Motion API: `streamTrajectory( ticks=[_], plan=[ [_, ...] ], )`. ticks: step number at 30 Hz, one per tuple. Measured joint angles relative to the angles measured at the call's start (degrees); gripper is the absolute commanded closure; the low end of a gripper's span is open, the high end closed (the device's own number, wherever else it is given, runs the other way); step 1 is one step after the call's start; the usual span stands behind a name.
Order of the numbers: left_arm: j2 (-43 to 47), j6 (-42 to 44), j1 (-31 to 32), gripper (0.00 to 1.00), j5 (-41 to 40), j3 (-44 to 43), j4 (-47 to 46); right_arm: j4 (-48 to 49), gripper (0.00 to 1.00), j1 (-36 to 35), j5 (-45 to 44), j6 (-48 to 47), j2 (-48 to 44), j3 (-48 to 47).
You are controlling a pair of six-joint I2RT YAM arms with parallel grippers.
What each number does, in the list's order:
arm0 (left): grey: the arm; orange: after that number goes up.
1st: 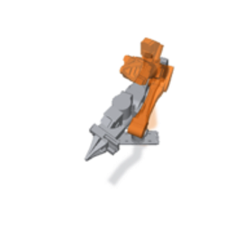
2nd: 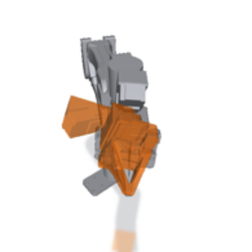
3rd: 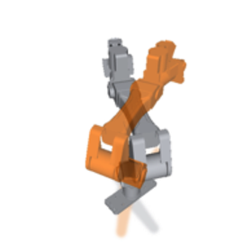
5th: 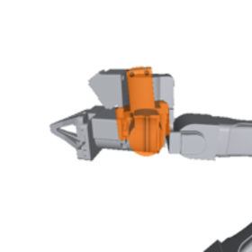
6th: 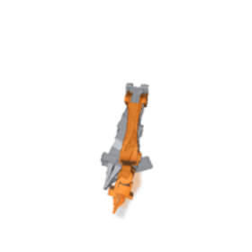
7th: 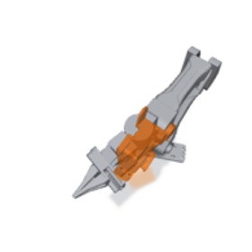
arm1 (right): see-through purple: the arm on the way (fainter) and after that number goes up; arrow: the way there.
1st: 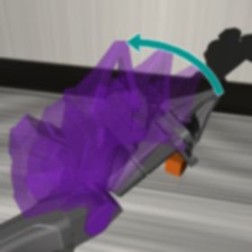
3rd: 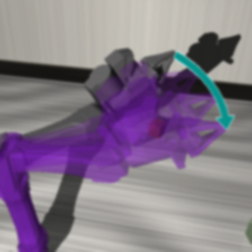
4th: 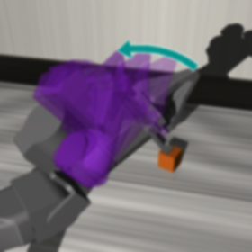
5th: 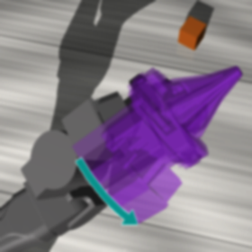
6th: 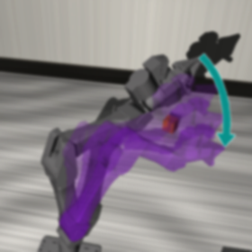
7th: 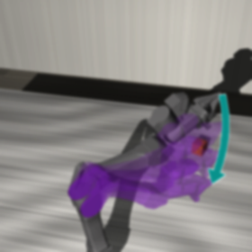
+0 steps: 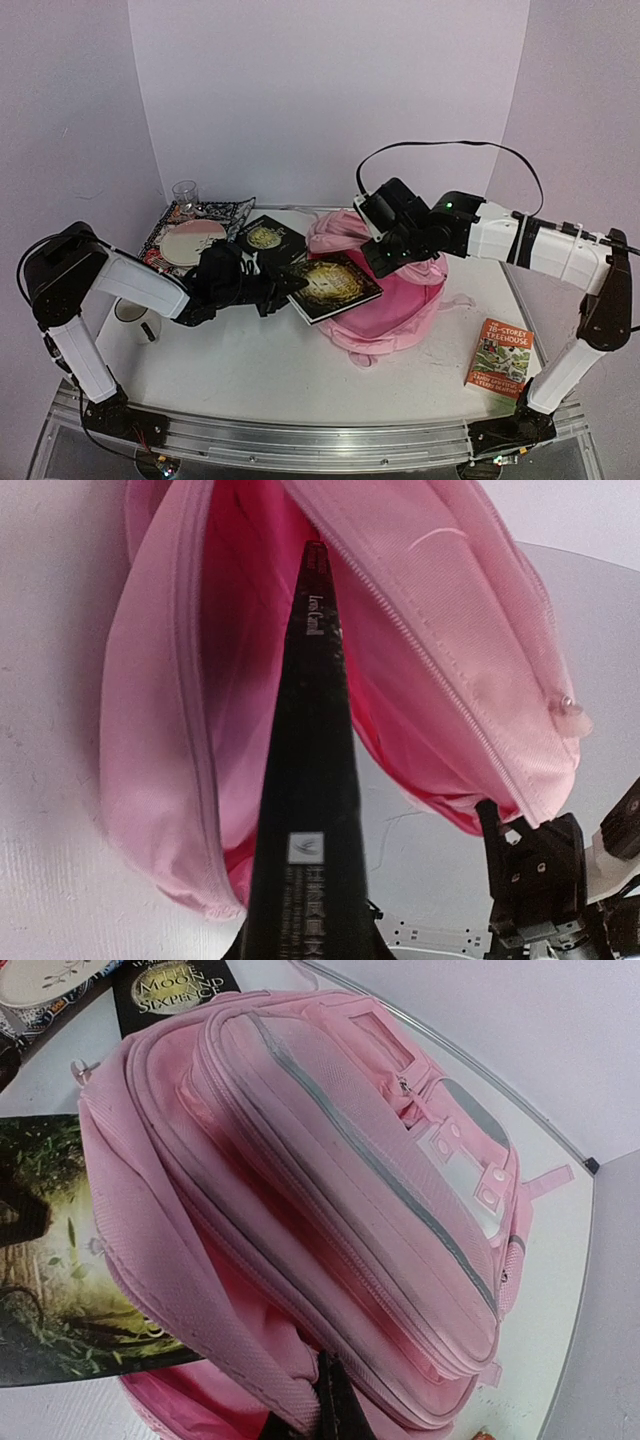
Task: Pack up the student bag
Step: Place the book in the largest pocket of the bag.
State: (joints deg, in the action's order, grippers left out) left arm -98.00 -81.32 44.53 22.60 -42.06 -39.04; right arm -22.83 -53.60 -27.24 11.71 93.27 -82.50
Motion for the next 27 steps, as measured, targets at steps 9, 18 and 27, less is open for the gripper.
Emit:
streamTrajectory(
  ticks=[9, 18, 27],
  plan=[
    [-7.1, -3.6, 0.6, 1.00, -4.8, -5.1, -7.2, 1.0, 1.00, -3.5, -0.4, 7.6, 0.0, 0.1],
    [-16.3, -4.2, 1.3, 1.00, -11.1, -11.2, -10.9, 1.9, 1.00, -7.2, 1.3, 12.0, 0.0, 0.1],
    [-21.1, -1.9, 3.2, 0.84, -17.0, -14.8, -12.5, 3.0, 1.00, -8.5, 1.4, 13.1, 0.7, 0.1]
  ],
)
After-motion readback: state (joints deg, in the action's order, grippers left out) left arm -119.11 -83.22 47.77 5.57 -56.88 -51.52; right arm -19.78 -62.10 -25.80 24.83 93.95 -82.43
